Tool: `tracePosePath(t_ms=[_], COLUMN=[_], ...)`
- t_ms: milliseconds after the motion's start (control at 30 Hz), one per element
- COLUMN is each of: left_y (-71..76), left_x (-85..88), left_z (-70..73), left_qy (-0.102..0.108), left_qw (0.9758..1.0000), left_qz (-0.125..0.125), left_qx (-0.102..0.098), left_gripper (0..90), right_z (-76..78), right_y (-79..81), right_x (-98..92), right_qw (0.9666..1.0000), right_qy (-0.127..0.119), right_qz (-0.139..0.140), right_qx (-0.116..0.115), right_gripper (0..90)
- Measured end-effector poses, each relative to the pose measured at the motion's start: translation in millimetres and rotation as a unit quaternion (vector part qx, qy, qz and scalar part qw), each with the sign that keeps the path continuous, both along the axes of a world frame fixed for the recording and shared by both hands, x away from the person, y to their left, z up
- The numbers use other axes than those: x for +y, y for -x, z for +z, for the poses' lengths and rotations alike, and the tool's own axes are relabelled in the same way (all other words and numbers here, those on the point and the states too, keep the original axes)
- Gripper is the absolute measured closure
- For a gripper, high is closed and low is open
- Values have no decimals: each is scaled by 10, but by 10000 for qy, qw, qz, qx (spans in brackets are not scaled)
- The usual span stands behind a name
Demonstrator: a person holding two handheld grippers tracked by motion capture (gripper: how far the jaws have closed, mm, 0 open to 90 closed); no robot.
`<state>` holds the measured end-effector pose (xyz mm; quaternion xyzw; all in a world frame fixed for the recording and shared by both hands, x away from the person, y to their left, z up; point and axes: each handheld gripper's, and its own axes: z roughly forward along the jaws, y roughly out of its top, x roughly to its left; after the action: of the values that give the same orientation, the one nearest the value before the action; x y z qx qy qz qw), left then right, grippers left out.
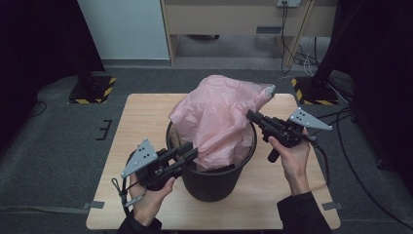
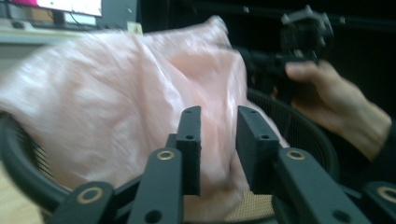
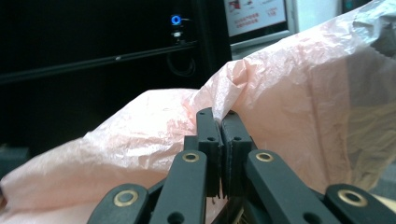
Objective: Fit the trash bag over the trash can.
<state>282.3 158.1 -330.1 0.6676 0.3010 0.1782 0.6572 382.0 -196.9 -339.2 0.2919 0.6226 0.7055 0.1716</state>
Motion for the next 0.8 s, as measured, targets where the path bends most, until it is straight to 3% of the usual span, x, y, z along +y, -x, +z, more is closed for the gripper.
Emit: tracePosePath(t_ms=[167,367,800], left_y=[-41,-109,-170], left_x=[19,-91,-518], left_z=[151,300,511], left_qy=[75,39,-108], left_qw=[9999,9999,9998], left_qz=[94,125,-141], left_qx=[-41,-28,-100], left_gripper=[639,616,561], right_z=[-21,-35,-126], right_y=[119,239,419], right_x=[-34,-72,7], right_qw=[9987,9955,9906], right_qy=[265,431,646], right_qz=[198,467,845], right_qx=[-390,-697,-865], right_gripper=[887,889,890])
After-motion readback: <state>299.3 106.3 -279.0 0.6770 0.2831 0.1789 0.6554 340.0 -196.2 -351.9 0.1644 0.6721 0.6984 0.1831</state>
